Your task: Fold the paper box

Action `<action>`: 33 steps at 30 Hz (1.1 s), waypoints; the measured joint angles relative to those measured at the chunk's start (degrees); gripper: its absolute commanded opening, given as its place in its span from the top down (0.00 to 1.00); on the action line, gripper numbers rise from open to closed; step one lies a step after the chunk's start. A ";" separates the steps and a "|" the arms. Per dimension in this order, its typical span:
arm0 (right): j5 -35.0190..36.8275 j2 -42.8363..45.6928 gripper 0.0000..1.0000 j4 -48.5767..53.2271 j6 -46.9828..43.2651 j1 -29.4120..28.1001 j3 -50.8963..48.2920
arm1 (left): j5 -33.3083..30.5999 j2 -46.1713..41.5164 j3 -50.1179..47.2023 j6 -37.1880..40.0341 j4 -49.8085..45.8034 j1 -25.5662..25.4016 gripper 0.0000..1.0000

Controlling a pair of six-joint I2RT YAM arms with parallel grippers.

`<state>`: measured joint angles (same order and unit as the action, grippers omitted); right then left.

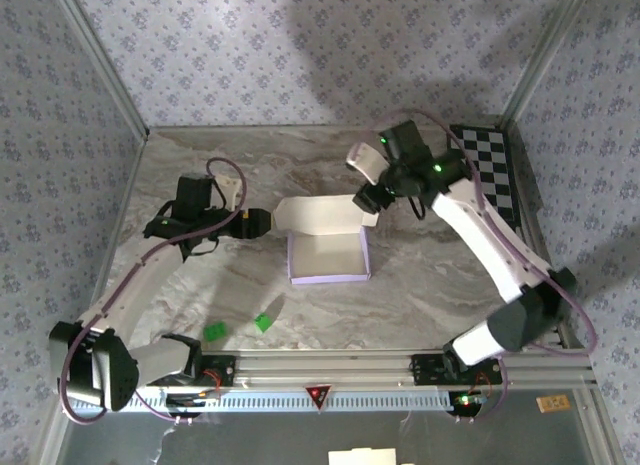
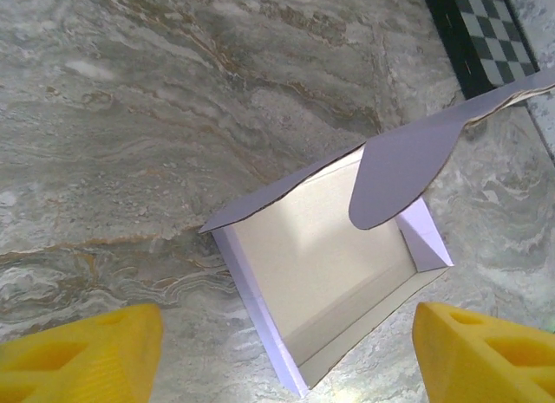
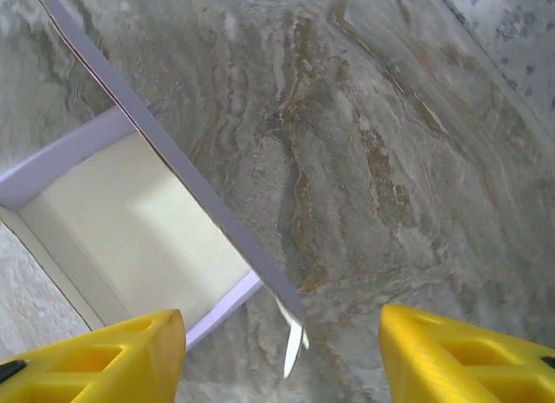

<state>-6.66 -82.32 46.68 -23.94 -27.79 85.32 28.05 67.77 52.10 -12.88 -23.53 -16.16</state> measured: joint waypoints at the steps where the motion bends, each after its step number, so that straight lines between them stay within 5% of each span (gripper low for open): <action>1: -1.31 2.38 0.39 -3.06 2.32 1.42 -4.00 | 0.02 0.90 -0.15 0.00 0.37 -0.20 0.25; 7: -8.11 12.55 0.41 -19.37 14.23 9.11 -25.53 | -0.22 5.73 -0.31 -0.02 3.02 -1.62 0.31; 13: -15.41 13.81 0.48 -33.11 20.02 14.16 -38.62 | -1.27 10.78 1.25 -0.04 3.48 -2.40 0.32; 24: -27.63 7.98 0.48 -53.22 19.39 15.74 -44.59 | -1.95 15.23 5.31 -0.02 5.75 -4.68 0.38; 30: -29.44 3.93 0.57 -56.52 17.84 15.85 -44.59 | -2.78 17.38 6.88 -0.07 6.58 -5.62 0.43; 33: -30.03 3.06 0.62 -57.02 16.87 15.89 -44.57 | -3.50 17.70 7.02 0.07 7.21 -5.70 0.36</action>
<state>-36.69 -79.26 -10.35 -7.07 -11.90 40.75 24.56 85.47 59.11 -12.82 -16.32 -21.87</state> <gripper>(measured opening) 0.396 0.598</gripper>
